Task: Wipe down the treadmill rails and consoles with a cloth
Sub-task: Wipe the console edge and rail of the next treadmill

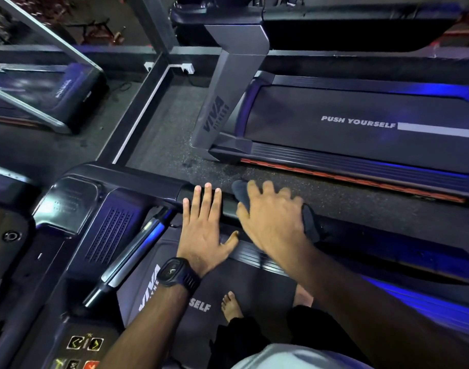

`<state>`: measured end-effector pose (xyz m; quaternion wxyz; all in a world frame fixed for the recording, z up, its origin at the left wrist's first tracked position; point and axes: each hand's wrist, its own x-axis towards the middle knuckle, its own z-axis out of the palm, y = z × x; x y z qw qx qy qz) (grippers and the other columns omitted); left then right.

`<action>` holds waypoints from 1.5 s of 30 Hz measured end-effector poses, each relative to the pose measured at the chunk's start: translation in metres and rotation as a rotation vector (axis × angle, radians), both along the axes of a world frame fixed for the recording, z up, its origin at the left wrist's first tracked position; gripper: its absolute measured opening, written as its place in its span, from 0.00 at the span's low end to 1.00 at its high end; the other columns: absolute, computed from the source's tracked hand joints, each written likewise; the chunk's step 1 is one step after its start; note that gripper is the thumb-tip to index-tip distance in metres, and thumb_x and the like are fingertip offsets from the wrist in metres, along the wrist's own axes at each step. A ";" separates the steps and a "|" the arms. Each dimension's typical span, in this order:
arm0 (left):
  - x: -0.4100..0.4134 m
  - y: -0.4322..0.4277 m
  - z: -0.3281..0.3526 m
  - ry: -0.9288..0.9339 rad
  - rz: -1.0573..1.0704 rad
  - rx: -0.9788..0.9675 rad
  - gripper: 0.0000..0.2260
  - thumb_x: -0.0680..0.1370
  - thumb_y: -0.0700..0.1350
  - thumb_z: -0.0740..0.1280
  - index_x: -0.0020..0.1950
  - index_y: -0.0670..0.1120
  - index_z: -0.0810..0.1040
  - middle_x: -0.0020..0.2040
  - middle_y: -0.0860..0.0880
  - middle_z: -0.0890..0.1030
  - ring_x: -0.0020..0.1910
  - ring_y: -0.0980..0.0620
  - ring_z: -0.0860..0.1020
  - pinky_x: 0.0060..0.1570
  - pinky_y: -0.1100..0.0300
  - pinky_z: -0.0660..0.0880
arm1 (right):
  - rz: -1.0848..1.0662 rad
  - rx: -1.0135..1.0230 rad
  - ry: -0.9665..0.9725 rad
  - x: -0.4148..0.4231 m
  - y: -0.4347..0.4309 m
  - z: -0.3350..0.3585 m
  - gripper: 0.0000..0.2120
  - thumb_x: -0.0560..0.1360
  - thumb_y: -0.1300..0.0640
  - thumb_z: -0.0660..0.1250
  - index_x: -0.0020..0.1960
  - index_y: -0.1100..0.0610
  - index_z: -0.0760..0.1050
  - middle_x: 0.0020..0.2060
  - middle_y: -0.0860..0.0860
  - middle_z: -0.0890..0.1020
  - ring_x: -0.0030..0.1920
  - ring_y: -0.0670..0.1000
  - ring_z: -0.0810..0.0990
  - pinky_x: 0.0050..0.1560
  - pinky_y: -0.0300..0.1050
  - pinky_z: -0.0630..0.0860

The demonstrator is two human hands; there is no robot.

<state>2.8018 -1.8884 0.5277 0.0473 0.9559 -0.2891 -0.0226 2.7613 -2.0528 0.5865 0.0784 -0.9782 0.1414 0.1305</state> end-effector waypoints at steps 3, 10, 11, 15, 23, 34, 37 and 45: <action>-0.001 -0.003 0.000 -0.001 0.011 -0.009 0.43 0.72 0.64 0.58 0.81 0.40 0.55 0.81 0.40 0.52 0.81 0.41 0.47 0.77 0.38 0.45 | 0.141 -0.023 -0.061 -0.006 0.002 -0.002 0.28 0.80 0.39 0.56 0.76 0.51 0.64 0.67 0.57 0.74 0.57 0.63 0.78 0.52 0.58 0.75; -0.005 -0.006 0.003 0.029 0.008 0.024 0.44 0.71 0.63 0.57 0.82 0.42 0.51 0.82 0.43 0.48 0.81 0.44 0.42 0.78 0.40 0.44 | -0.130 0.209 0.135 0.024 -0.029 0.004 0.25 0.82 0.41 0.51 0.69 0.54 0.72 0.63 0.57 0.79 0.61 0.63 0.77 0.55 0.56 0.72; -0.006 -0.006 0.004 0.034 0.003 0.022 0.44 0.71 0.63 0.57 0.82 0.42 0.52 0.82 0.42 0.48 0.81 0.43 0.42 0.78 0.40 0.44 | -0.095 0.131 0.066 0.011 -0.020 0.004 0.25 0.81 0.40 0.52 0.71 0.53 0.69 0.64 0.57 0.78 0.61 0.63 0.77 0.55 0.58 0.73; -0.003 -0.004 0.002 0.025 -0.025 0.004 0.45 0.70 0.63 0.58 0.81 0.41 0.54 0.82 0.41 0.51 0.81 0.41 0.45 0.77 0.38 0.45 | 0.126 0.039 -0.062 -0.004 -0.006 0.003 0.27 0.81 0.39 0.53 0.77 0.48 0.61 0.68 0.53 0.73 0.60 0.62 0.77 0.55 0.58 0.75; 0.000 0.001 0.002 0.026 -0.078 0.007 0.44 0.71 0.63 0.58 0.81 0.41 0.54 0.82 0.41 0.50 0.81 0.41 0.45 0.77 0.38 0.45 | -0.160 0.083 0.058 0.004 -0.007 0.005 0.27 0.81 0.38 0.52 0.74 0.51 0.65 0.66 0.55 0.74 0.63 0.63 0.74 0.58 0.60 0.70; -0.004 -0.004 0.003 0.024 -0.075 0.003 0.43 0.72 0.63 0.58 0.81 0.41 0.53 0.82 0.43 0.49 0.81 0.43 0.43 0.77 0.39 0.44 | -0.163 0.200 0.193 0.017 -0.040 0.002 0.26 0.82 0.41 0.49 0.70 0.55 0.71 0.63 0.59 0.78 0.61 0.63 0.77 0.60 0.60 0.75; -0.004 -0.006 0.003 0.021 -0.073 -0.012 0.43 0.72 0.63 0.58 0.81 0.42 0.54 0.82 0.43 0.50 0.81 0.44 0.43 0.77 0.40 0.43 | -0.014 0.034 0.050 -0.009 -0.017 0.007 0.28 0.82 0.39 0.51 0.76 0.52 0.63 0.65 0.56 0.75 0.61 0.63 0.76 0.57 0.60 0.72; -0.011 -0.014 0.003 0.032 -0.043 -0.020 0.42 0.73 0.63 0.60 0.81 0.42 0.54 0.82 0.44 0.51 0.81 0.44 0.44 0.77 0.39 0.44 | -0.109 0.261 0.225 0.023 -0.051 0.002 0.27 0.83 0.40 0.48 0.69 0.55 0.73 0.61 0.57 0.80 0.60 0.60 0.79 0.57 0.56 0.75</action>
